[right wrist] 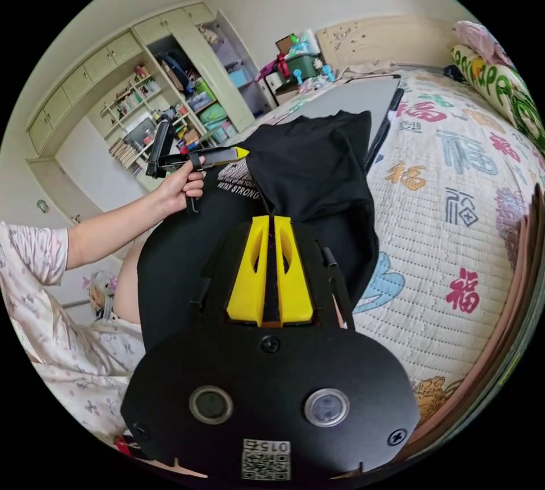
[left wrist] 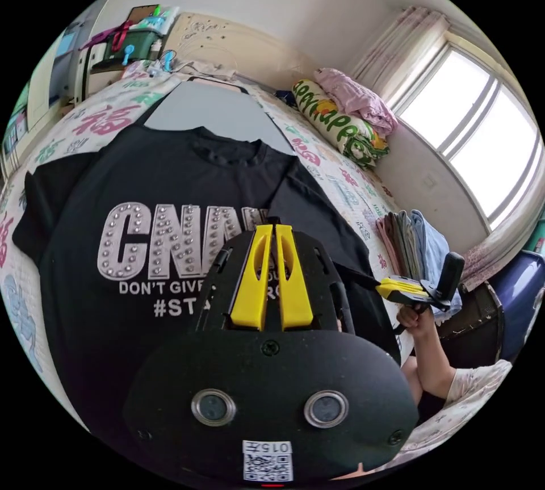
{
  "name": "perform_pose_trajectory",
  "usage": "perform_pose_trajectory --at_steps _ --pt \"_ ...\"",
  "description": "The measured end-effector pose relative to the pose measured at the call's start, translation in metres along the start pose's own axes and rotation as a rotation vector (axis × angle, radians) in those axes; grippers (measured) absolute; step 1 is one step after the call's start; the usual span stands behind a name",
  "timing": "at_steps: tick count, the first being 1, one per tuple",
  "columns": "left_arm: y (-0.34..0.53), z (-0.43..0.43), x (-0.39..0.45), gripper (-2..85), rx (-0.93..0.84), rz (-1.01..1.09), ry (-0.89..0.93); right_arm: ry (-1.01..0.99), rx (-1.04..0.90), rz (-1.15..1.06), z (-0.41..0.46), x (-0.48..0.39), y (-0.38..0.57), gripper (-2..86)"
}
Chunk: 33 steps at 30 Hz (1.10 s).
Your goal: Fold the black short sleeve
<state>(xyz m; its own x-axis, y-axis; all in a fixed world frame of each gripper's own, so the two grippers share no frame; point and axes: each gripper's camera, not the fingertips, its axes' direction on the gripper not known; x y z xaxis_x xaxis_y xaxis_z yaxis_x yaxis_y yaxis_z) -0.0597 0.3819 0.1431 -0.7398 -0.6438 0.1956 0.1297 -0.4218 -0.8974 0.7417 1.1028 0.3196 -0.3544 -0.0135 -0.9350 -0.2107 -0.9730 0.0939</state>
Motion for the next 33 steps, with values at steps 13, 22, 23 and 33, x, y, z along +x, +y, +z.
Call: perform_pose_trajectory --at_steps 13,22,23,33 --pt "-0.041 0.031 0.04 4.4 -0.001 0.174 -0.129 -0.126 0.09 0.284 -0.064 0.081 0.005 8.1" --pt "-0.126 0.209 0.065 7.9 -0.142 0.097 -0.027 -0.188 0.175 0.415 -0.074 0.107 -0.014 10.3" --pt "-0.128 0.218 0.066 8.0 -0.151 0.097 -0.031 -0.19 0.185 0.419 -0.075 0.108 -0.016 10.3" --pt "-0.157 0.267 0.086 3.7 -0.22 0.129 -0.06 -0.179 0.256 0.54 -0.08 0.119 -0.039 1.6"
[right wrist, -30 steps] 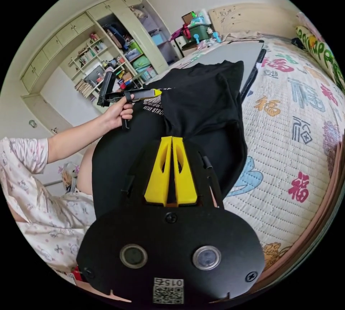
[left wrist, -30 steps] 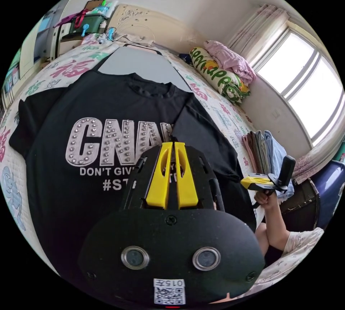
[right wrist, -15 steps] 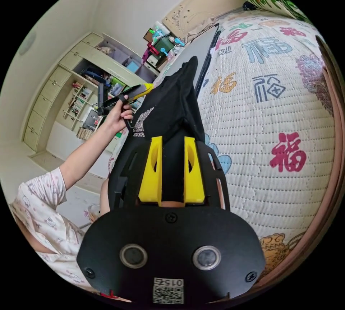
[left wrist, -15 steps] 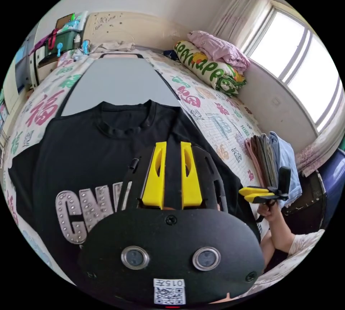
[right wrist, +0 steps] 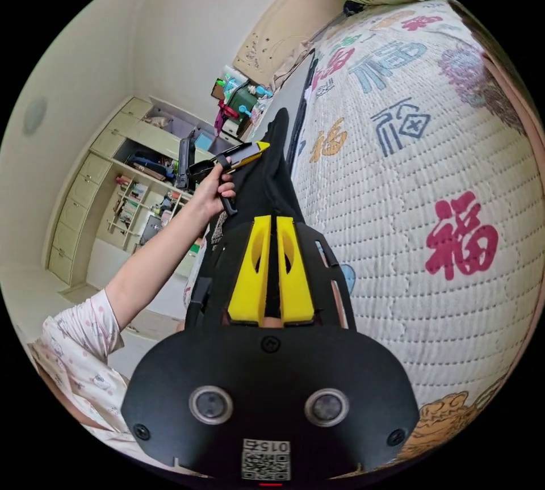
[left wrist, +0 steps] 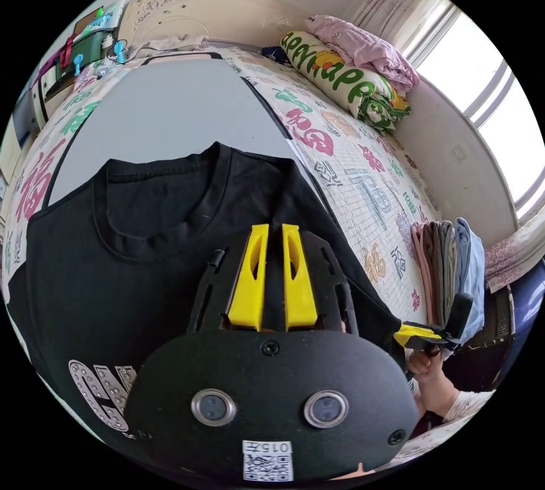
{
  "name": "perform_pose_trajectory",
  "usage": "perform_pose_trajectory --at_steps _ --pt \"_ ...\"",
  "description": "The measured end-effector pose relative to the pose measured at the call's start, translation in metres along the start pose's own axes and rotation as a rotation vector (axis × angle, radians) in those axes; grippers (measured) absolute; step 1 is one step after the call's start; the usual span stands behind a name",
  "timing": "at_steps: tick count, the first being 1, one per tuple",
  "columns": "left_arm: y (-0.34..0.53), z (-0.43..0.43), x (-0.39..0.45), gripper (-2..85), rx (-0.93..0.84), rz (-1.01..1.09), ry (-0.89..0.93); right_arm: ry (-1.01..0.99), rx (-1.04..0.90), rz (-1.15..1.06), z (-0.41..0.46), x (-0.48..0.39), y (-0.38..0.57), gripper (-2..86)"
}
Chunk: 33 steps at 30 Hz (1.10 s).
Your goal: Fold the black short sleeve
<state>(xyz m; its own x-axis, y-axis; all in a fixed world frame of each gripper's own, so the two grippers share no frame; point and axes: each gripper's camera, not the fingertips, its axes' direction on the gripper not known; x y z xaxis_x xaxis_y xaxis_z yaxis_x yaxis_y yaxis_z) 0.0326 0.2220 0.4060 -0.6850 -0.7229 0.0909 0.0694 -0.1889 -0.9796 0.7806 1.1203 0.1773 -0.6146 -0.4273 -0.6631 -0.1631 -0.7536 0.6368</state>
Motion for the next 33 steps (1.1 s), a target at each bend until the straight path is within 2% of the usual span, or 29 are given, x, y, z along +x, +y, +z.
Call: perform_pose_trajectory --at_steps 8,12,14,16,20,24,29,33 --pt "-0.049 0.019 0.048 0.0 0.005 0.053 -0.054 0.024 0.098 0.009 -0.01 -0.016 -0.008 0.1" --pt "-0.071 0.034 0.084 -0.6 0.017 0.1 -0.001 0.036 0.116 0.044 -0.012 -0.02 -0.014 0.0" --pt "-0.081 0.047 0.097 -0.5 -0.054 0.117 -0.032 0.041 0.126 0.055 -0.012 -0.022 -0.016 0.0" --pt "-0.084 0.037 0.108 0.2 -0.003 0.142 -0.086 0.024 0.124 0.055 -0.012 -0.025 -0.019 0.0" --pt "-0.08 0.005 0.097 5.9 0.06 0.066 -0.14 -0.006 0.118 0.07 -0.01 -0.026 -0.023 0.0" --pt "-0.082 -0.006 0.059 8.4 -0.032 -0.008 -0.008 -0.001 0.107 0.084 -0.006 -0.032 -0.028 0.0" --pt "-0.084 0.0 0.062 5.0 -0.081 0.011 0.034 0.011 0.116 0.075 -0.005 -0.044 -0.03 0.0" --pt "-0.098 0.003 0.095 1.9 -0.076 0.087 -0.05 0.027 0.123 0.072 -0.005 -0.054 -0.031 -0.1"
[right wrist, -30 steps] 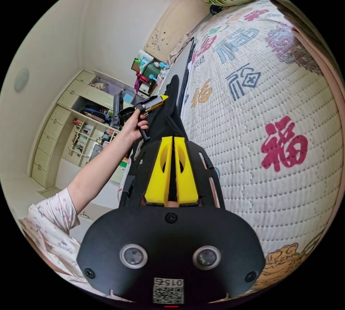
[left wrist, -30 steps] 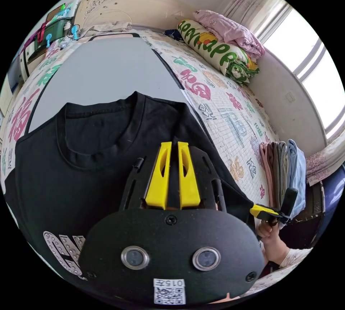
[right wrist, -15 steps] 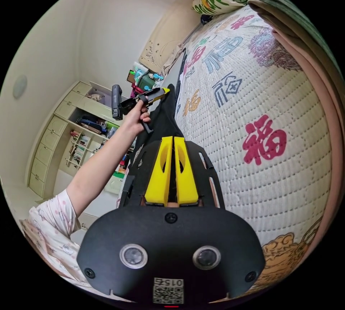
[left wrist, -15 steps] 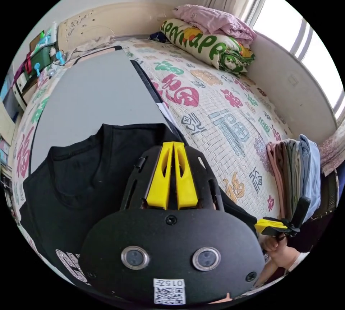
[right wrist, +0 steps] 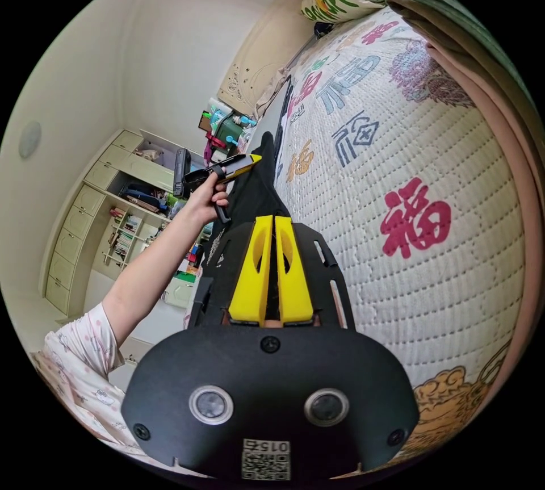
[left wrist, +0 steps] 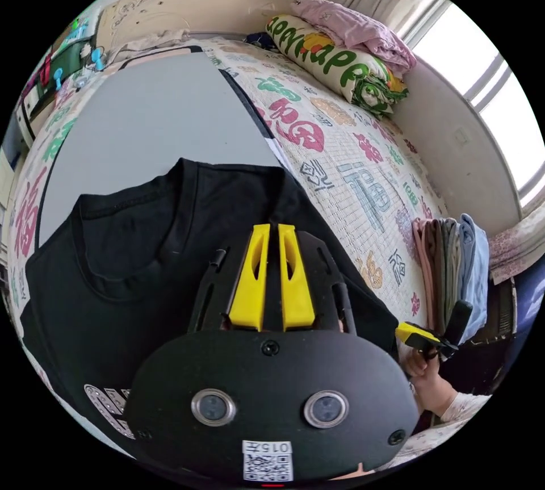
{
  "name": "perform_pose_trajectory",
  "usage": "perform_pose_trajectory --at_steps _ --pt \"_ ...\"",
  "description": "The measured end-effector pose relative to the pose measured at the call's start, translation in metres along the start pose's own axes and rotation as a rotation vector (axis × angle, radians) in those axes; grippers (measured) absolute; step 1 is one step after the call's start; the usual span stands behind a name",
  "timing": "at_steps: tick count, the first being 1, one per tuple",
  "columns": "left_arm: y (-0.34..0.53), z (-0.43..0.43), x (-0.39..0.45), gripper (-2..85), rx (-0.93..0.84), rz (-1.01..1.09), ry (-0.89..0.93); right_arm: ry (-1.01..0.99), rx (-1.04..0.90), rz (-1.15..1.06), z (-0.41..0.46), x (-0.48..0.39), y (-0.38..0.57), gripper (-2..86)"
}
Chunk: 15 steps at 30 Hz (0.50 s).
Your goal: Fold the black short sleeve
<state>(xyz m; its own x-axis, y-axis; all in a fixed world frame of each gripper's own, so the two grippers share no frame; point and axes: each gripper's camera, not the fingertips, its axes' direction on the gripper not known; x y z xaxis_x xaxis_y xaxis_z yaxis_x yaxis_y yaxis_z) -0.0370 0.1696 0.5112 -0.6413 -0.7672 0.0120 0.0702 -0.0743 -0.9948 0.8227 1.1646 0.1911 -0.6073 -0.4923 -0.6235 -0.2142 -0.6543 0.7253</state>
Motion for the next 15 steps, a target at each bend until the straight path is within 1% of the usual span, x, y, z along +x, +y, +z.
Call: perform_pose_trajectory --at_steps 6,9,10,12,14,15 --pt "-0.034 0.0 0.046 2.0 -0.012 0.111 -0.092 0.025 0.02 0.016 -0.003 -0.01 -0.003 -0.3" --pt "-0.041 -0.004 0.055 4.0 -0.009 0.1 -0.109 0.019 0.016 0.039 -0.003 -0.011 -0.005 -0.4" --pt "-0.041 -0.009 0.054 6.5 -0.015 0.077 -0.128 0.01 0.013 0.049 -0.003 -0.01 -0.006 -0.4" --pt "-0.037 -0.024 0.051 8.4 -0.02 0.04 -0.149 -0.006 0.009 0.057 -0.004 -0.01 -0.007 -0.5" --pt "-0.018 -0.055 0.051 8.5 0.064 0.024 -0.104 -0.016 0.008 0.058 -0.005 -0.012 -0.008 -0.5" --pt "0.0 -0.075 0.057 8.4 0.107 0.061 -0.024 -0.019 0.006 0.058 -0.005 -0.013 -0.009 -0.5"
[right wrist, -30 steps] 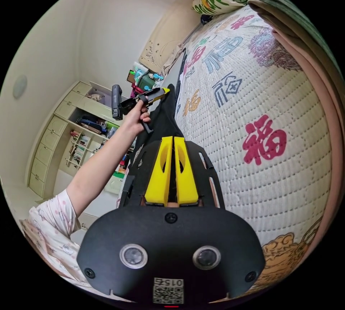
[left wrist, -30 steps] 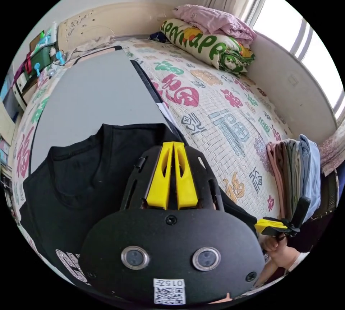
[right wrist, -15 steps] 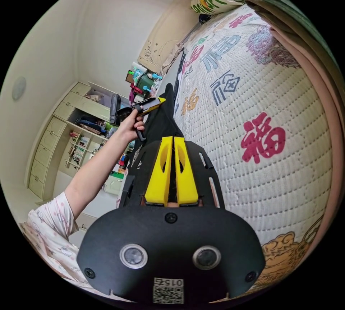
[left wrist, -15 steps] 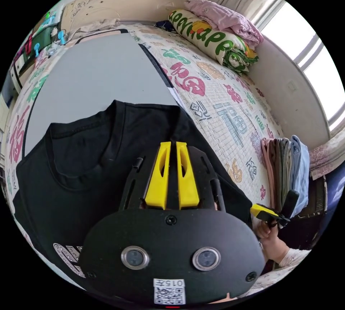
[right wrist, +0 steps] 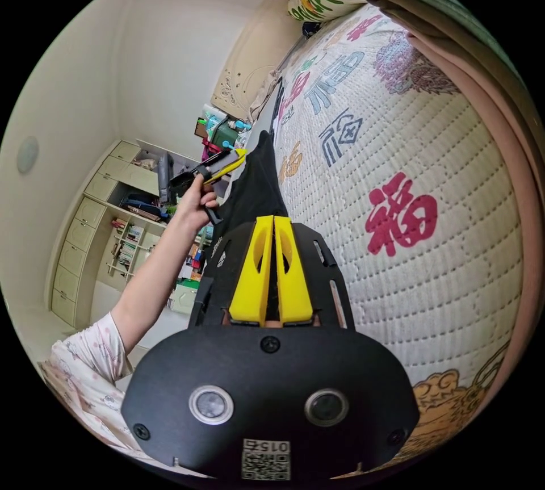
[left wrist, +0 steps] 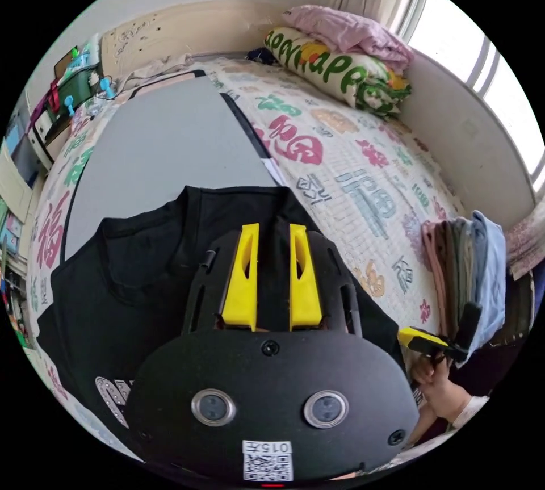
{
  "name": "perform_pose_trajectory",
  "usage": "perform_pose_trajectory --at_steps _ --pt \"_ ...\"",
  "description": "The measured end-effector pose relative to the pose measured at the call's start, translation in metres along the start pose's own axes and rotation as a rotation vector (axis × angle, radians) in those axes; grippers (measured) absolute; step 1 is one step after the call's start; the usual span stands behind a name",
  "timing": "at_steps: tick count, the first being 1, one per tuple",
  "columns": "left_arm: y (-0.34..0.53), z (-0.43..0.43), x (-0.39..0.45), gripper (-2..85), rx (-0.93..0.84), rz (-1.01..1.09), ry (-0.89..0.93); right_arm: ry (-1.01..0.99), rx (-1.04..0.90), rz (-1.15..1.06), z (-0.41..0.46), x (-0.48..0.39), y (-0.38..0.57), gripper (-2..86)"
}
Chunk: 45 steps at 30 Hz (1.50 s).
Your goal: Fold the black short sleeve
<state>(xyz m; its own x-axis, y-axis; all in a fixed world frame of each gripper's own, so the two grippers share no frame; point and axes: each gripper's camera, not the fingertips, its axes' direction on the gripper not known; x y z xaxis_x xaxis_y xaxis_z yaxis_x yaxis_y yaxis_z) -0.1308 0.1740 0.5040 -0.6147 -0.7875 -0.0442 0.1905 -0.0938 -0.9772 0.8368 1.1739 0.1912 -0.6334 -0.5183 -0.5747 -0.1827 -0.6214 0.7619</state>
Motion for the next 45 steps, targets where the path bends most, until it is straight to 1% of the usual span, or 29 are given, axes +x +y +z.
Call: perform_pose_trajectory --at_steps 1,2,4,7,8,10,14,18,22,27,29,31,34,40,45 --pt "0.018 -0.017 0.009 8.5 0.0 0.041 0.085 -0.003 -0.005 0.004 0.0 -0.001 -0.001 -0.5" --pt "0.029 -0.024 0.014 8.5 -0.016 0.066 0.129 -0.003 -0.008 0.008 0.0 -0.001 -0.001 -0.5" --pt "0.077 -0.045 0.039 8.7 -0.102 0.163 0.28 0.0 -0.012 0.02 -0.001 -0.003 -0.003 -0.4" --pt "0.137 -0.067 0.064 7.5 -0.133 0.232 0.364 0.008 -0.012 0.017 -0.003 -0.007 -0.004 -0.4" --pt "0.146 -0.071 0.069 6.9 -0.134 0.245 0.365 0.009 -0.012 0.017 -0.004 -0.008 -0.004 -0.4" --pt "0.174 -0.077 0.086 6.1 -0.15 0.281 0.309 0.006 -0.012 0.022 -0.007 -0.01 -0.004 -0.4" --pt "0.2 -0.076 0.102 6.3 -0.198 0.287 0.289 -0.011 -0.016 0.031 -0.011 -0.01 -0.006 -0.2" --pt "0.228 -0.093 0.112 5.7 -0.118 0.277 0.22 -0.046 -0.019 0.03 -0.018 -0.011 -0.009 0.6" --pt "0.244 -0.109 0.135 5.0 -0.102 0.328 0.111 -0.087 -0.036 0.006 -0.022 -0.014 -0.012 4.2" --pt "0.264 -0.124 0.148 5.2 -0.086 0.351 0.041 -0.13 -0.029 -0.005 -0.031 -0.015 -0.014 7.2" --pt "0.272 -0.128 0.15 5.5 -0.082 0.357 0.029 -0.135 -0.031 -0.002 -0.033 -0.015 -0.016 6.9" --pt "0.282 -0.132 0.15 5.7 -0.082 0.37 0.021 -0.105 -0.028 0.033 -0.035 -0.012 -0.018 2.7" --pt "0.293 -0.136 0.143 5.7 -0.085 0.366 0.026 -0.078 -0.035 0.058 -0.035 -0.01 -0.022 0.2" --pt "0.321 -0.142 0.126 5.8 -0.087 0.368 0.024 0.042 -0.026 0.005 -0.038 -0.022 -0.024 -0.6" --pt "0.347 -0.143 0.106 5.7 -0.088 0.367 0.024 0.059 -0.027 -0.003 -0.045 -0.021 -0.027 -0.7"
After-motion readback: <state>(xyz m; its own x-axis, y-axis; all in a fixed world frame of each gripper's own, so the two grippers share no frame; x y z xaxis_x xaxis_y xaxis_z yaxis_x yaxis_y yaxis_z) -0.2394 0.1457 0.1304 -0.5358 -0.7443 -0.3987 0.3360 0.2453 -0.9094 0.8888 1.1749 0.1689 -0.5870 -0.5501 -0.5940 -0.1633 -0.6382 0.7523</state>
